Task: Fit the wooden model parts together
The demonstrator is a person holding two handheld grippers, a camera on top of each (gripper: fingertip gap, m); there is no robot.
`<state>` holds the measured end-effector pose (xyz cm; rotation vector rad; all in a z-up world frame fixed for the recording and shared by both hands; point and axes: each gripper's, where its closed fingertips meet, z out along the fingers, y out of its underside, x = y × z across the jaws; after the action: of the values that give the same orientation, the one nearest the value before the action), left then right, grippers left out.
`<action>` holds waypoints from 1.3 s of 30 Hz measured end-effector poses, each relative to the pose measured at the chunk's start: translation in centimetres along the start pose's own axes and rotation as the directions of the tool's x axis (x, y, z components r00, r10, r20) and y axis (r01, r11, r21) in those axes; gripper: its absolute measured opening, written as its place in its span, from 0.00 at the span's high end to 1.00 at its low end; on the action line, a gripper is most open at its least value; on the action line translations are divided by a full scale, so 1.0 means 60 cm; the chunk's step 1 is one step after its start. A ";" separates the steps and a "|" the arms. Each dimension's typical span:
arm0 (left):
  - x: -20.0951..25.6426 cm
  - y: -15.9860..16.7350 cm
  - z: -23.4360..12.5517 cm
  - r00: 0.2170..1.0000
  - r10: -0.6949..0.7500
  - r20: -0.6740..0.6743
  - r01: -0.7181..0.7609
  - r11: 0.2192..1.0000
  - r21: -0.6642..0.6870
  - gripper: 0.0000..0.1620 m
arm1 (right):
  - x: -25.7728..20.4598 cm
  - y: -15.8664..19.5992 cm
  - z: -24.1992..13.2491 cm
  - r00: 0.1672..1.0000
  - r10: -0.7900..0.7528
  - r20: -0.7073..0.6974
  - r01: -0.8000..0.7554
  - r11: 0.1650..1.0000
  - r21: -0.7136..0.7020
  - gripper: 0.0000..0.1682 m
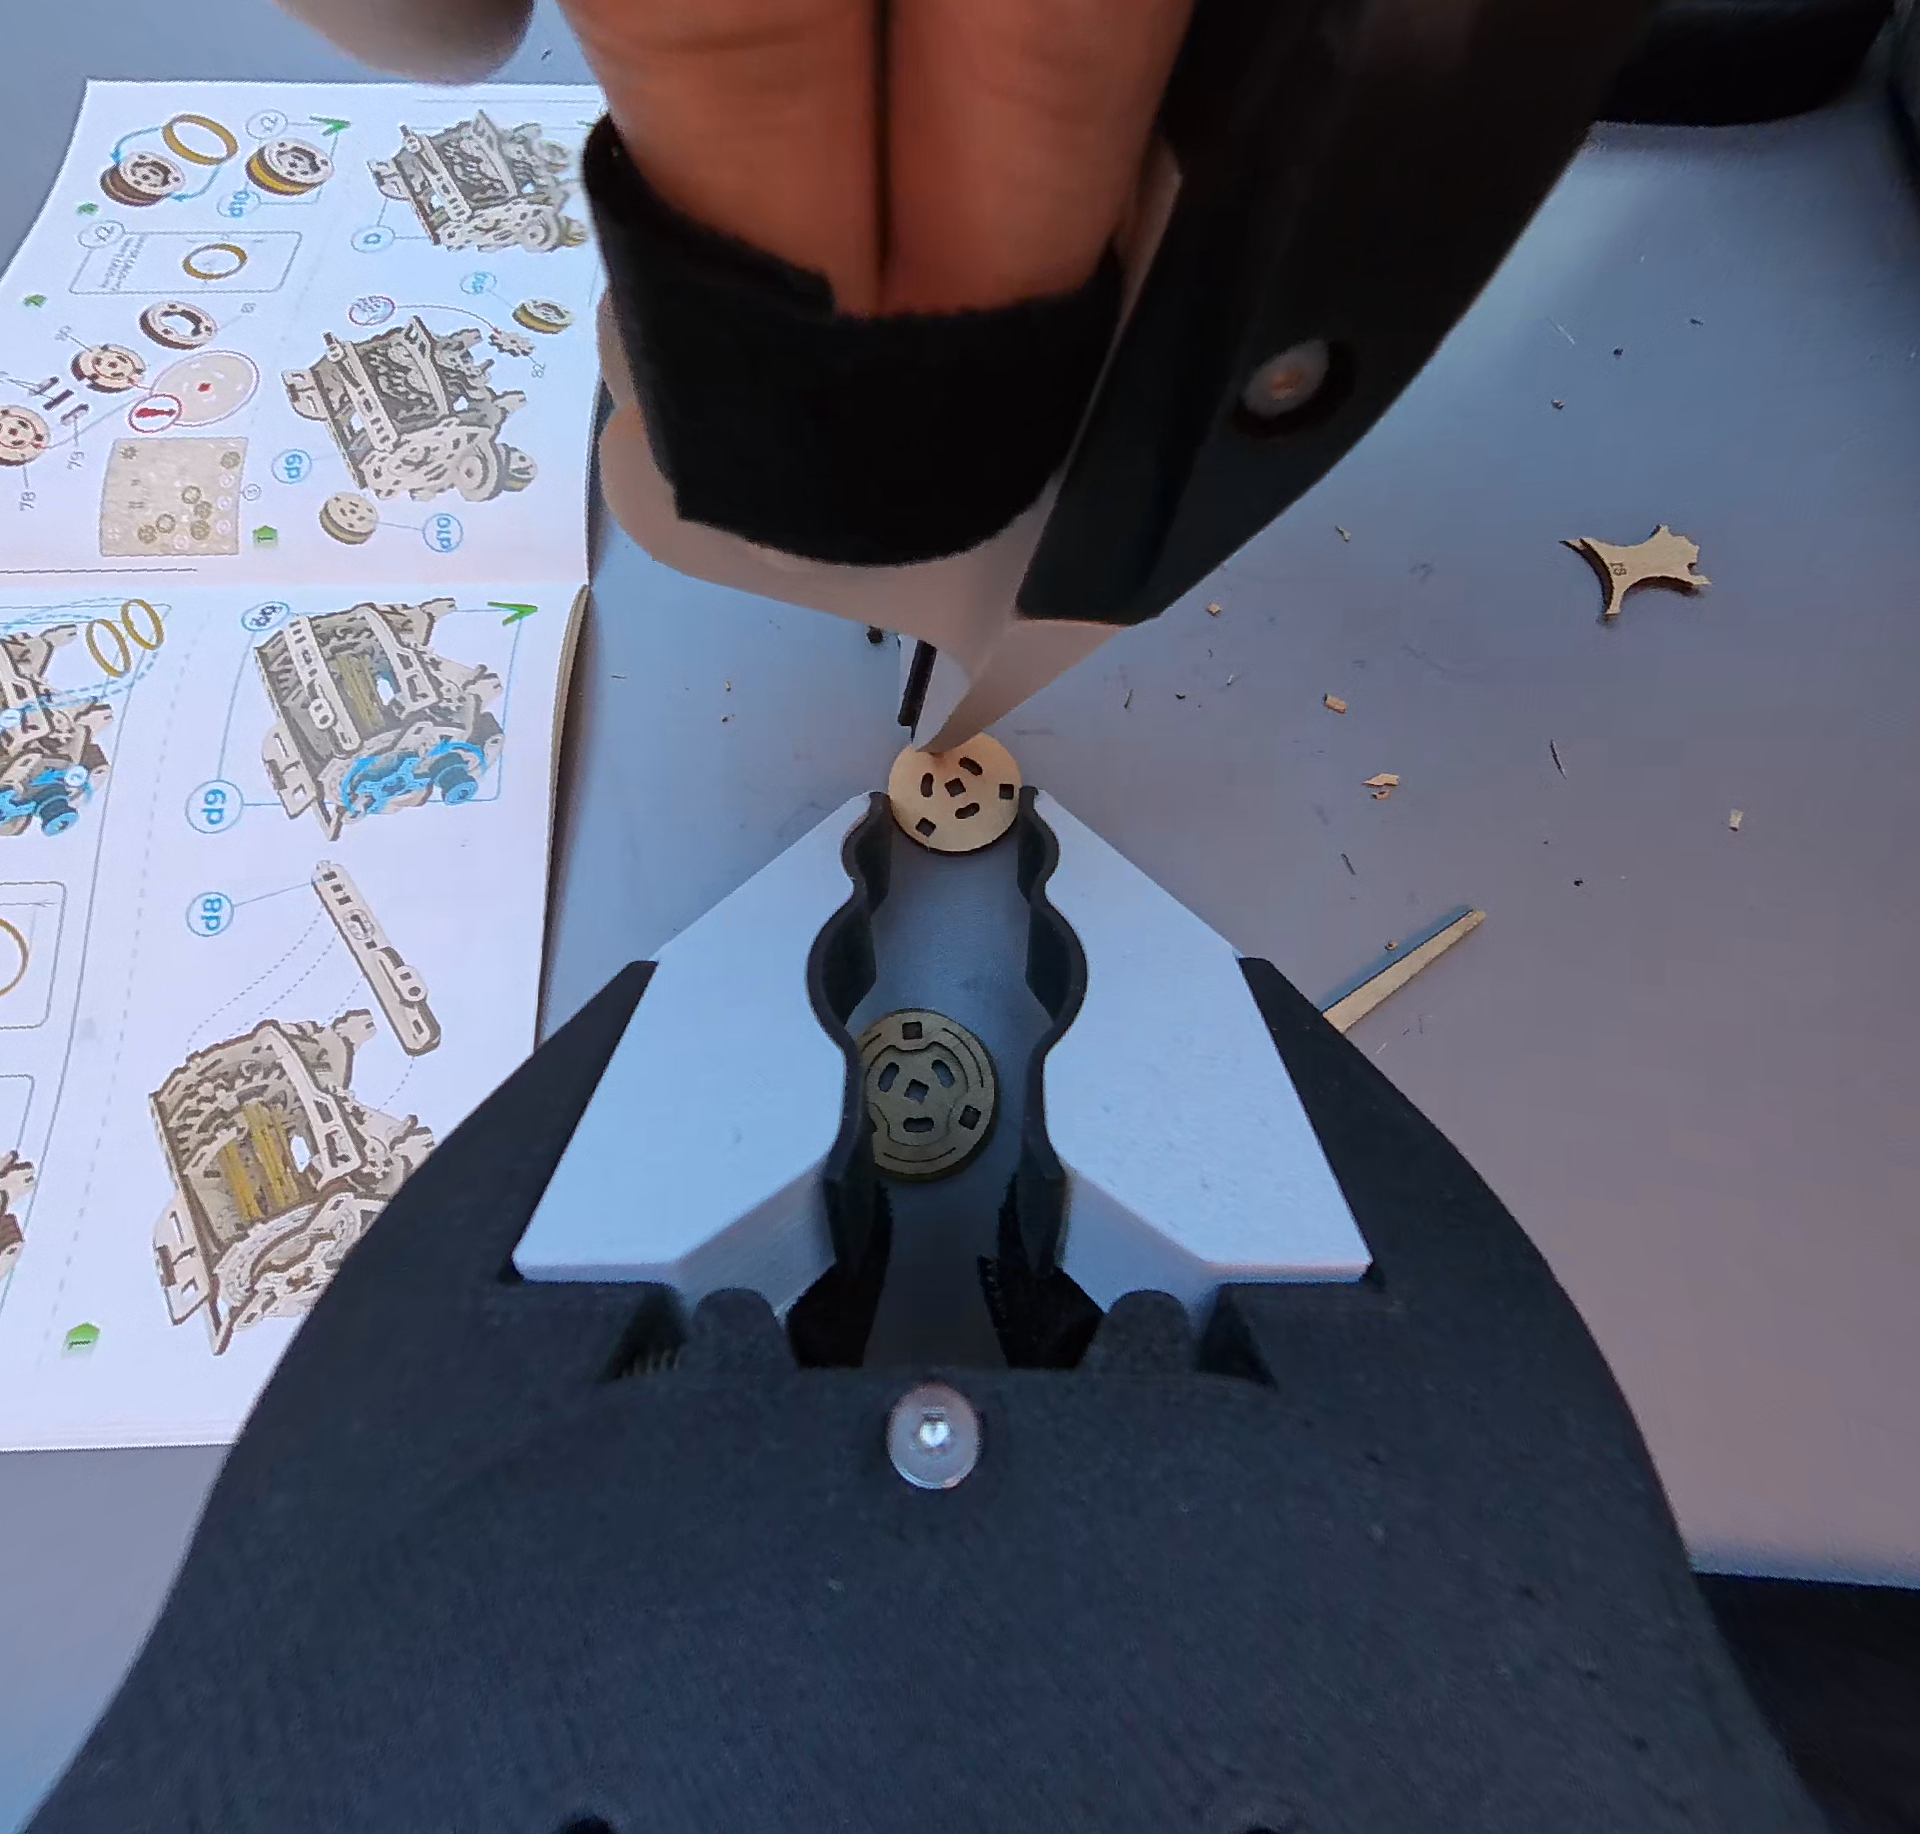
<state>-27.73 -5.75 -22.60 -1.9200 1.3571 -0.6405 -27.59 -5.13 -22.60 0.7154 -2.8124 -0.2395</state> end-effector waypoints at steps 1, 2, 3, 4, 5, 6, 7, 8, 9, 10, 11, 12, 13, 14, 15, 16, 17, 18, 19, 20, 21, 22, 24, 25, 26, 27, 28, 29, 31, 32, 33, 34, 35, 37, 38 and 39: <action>0.000 0.000 0.000 1.000 -0.001 -0.001 0.001 1.000 0.000 0.86 | 0.000 0.000 0.000 1.000 0.001 0.002 -0.001 1.000 -0.003 0.99; 0.000 0.000 0.000 1.000 -0.002 -0.001 0.002 1.000 0.000 0.86 | 0.000 0.000 0.000 1.000 0.005 0.004 -0.004 1.000 -0.010 0.99; 0.000 0.000 0.000 1.000 -0.002 -0.001 0.002 1.000 0.000 0.86 | 0.001 0.001 0.000 1.000 0.003 0.001 -0.003 1.000 -0.017 0.99; 0.000 0.000 0.000 1.000 -0.001 0.000 0.001 1.000 0.000 0.86 | 0.001 0.001 0.000 1.000 0.000 -0.004 0.000 1.000 -0.024 0.99; 0.000 0.000 0.000 1.000 -0.001 0.000 0.001 1.000 0.000 0.86 | 0.001 0.001 0.000 1.000 -0.002 -0.011 0.001 0.999 -0.033 0.99; 0.000 0.000 0.000 1.000 -0.001 0.000 0.001 1.000 0.000 0.86 | 0.001 0.002 0.000 1.000 -0.009 -0.019 0.008 0.999 -0.045 0.99; -0.001 0.000 0.000 1.000 -0.002 0.002 0.002 1.000 0.000 0.86 | 0.001 0.003 0.000 1.000 -0.014 -0.025 0.013 0.998 -0.064 0.99; -0.001 0.000 0.000 1.000 -0.002 0.002 0.002 1.000 0.000 0.86 | 0.001 0.003 0.000 0.999 -0.018 -0.028 0.016 0.996 -0.087 0.99; -0.001 0.000 0.000 1.000 -0.002 0.002 0.002 1.000 0.000 0.86 | 0.001 0.003 0.000 0.999 -0.028 -0.032 0.024 0.993 -0.115 0.99; -0.001 0.000 0.000 1.000 -0.002 0.002 0.002 1.000 0.000 0.86 | 0.001 0.004 0.000 0.998 -0.047 -0.036 0.041 0.988 -0.146 0.99; -0.001 0.000 0.000 1.000 -0.002 0.002 0.002 1.000 0.000 0.86 | 0.001 0.004 0.000 0.997 -0.068 -0.041 0.060 0.983 -0.176 0.99; -0.001 0.000 0.000 1.000 -0.003 0.002 0.003 1.000 0.000 0.86 | 0.001 0.004 0.000 0.995 -0.089 -0.043 0.078 0.976 -0.204 0.99; -0.001 0.000 0.000 1.000 -0.002 0.002 0.002 1.000 0.000 0.86 | 0.001 0.005 0.000 0.993 -0.109 -0.042 0.097 0.968 -0.233 0.99; -0.001 0.000 0.000 1.000 -0.002 0.002 0.002 1.000 0.000 0.86 | 0.001 0.005 0.000 0.991 -0.130 -0.039 0.116 0.958 -0.262 0.99; -0.001 0.000 0.000 1.000 -0.003 0.002 0.003 1.000 0.000 0.86 | 0.000 0.004 0.000 0.988 -0.153 -0.036 0.137 0.949 -0.285 0.99; -0.001 0.000 0.000 1.000 -0.002 0.003 0.002 1.000 0.000 0.86 | 0.000 0.004 0.000 0.984 -0.176 -0.034 0.158 0.939 -0.307 0.99; -0.001 0.000 0.000 1.000 -0.002 0.003 0.002 1.000 0.000 0.86 | 0.000 0.005 0.000 0.981 -0.193 -0.032 0.173 0.930 -0.324 0.99; -0.001 0.000 0.000 1.000 -0.003 0.003 0.003 1.000 0.000 0.86 | 0.000 0.004 0.000 0.980 -0.195 -0.032 0.173 0.926 -0.335 0.99; -0.001 0.000 0.000 1.000 -0.003 0.003 0.003 1.000 0.000 0.86 | 0.000 0.004 0.000 0.981 -0.190 -0.031 0.168 0.926 -0.339 0.99; -0.001 0.000 0.000 1.000 -0.002 0.003 0.002 1.000 0.000 0.86 | 0.000 0.004 0.000 0.983 -0.183 -0.032 0.162 0.926 -0.341 0.99; -0.001 0.000 0.000 1.000 -0.002 0.003 0.002 1.000 0.000 0.86 | 0.000 0.004 0.000 0.983 -0.180 -0.033 0.158 0.927 -0.340 0.99; -0.001 0.000 0.000 1.000 -0.003 0.003 0.003 1.000 0.000 0.86 | 0.000 0.003 0.000 0.983 -0.181 -0.034 0.159 0.927 -0.341 0.99; -0.001 0.000 0.000 1.000 -0.003 0.003 0.003 1.000 0.000 0.86 | 0.000 0.003 -0.001 0.983 -0.181 -0.031 0.159 0.925 -0.345 0.99; -0.001 0.000 0.000 1.000 -0.003 0.003 0.003 1.000 0.000 0.86 | 0.000 0.002 -0.001 0.982 -0.185 -0.026 0.164 0.923 -0.349 0.99; -0.001 0.000 0.000 1.000 -0.003 0.003 0.003 1.000 0.000 0.86 | 0.000 0.002 -0.001 0.982 -0.187 -0.022 0.167 0.920 -0.356 0.99; -0.001 0.000 0.000 1.000 -0.004 0.003 0.004 1.000 0.000 0.86 | -0.001 0.001 -0.001 0.981 -0.191 -0.017 0.172 0.917 -0.360 0.99; -0.001 0.000 0.000 1.000 -0.004 0.002 0.004 1.000 0.000 0.86 | -0.001 0.001 -0.001 0.981 -0.191 -0.012 0.174 0.914 -0.366 0.99; -0.001 0.000 0.000 1.000 -0.004 0.002 0.004 1.000 0.000 0.86 | -0.001 0.001 -0.001 0.983 -0.185 -0.008 0.169 0.913 -0.371 0.99; -0.001 0.000 0.000 1.000 -0.004 0.003 0.004 1.000 0.000 0.86 | -0.001 0.002 -0.001 0.983 -0.184 -0.001 0.170 0.912 -0.374 0.99; -0.001 0.000 0.000 1.000 -0.003 0.003 0.003 1.000 0.000 0.86 | -0.001 0.002 0.000 0.983 -0.182 0.000 0.169 0.913 -0.371 0.99; -0.001 0.000 0.000 1.000 -0.003 0.003 0.003 1.000 0.000 0.86 | 0.000 0.002 0.000 0.984 -0.178 0.001 0.166 0.915 -0.367 0.99; -0.001 0.000 0.000 1.000 -0.004 0.003 0.004 1.000 0.000 0.86 | -0.001 0.002 0.000 0.985 -0.175 0.003 0.164 0.916 -0.366 0.99; -0.001 0.000 0.000 1.000 -0.003 0.003 0.003 1.000 0.000 0.86 | -0.001 0.001 0.000 0.984 -0.180 0.008 0.170 0.914 -0.367 0.99; -0.001 0.000 0.000 1.000 -0.003 0.003 0.003 1.000 0.000 0.86 | 0.000 0.002 0.000 0.983 -0.185 0.017 0.178 0.910 -0.374 0.99; -0.001 0.000 0.000 1.000 -0.004 0.003 0.004 1.000 0.000 0.86 | -0.001 0.002 0.000 0.985 -0.174 0.018 0.168 0.913 -0.372 0.99; -0.001 0.000 0.000 1.000 -0.004 0.003 0.004 1.000 0.000 0.86 | -0.001 0.002 0.000 0.987 -0.157 0.018 0.152 0.917 -0.370 0.99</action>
<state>-27.76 -5.70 -22.60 -1.9231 1.3522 -0.6391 -27.62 -5.00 -22.57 0.8398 -2.5864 -0.7677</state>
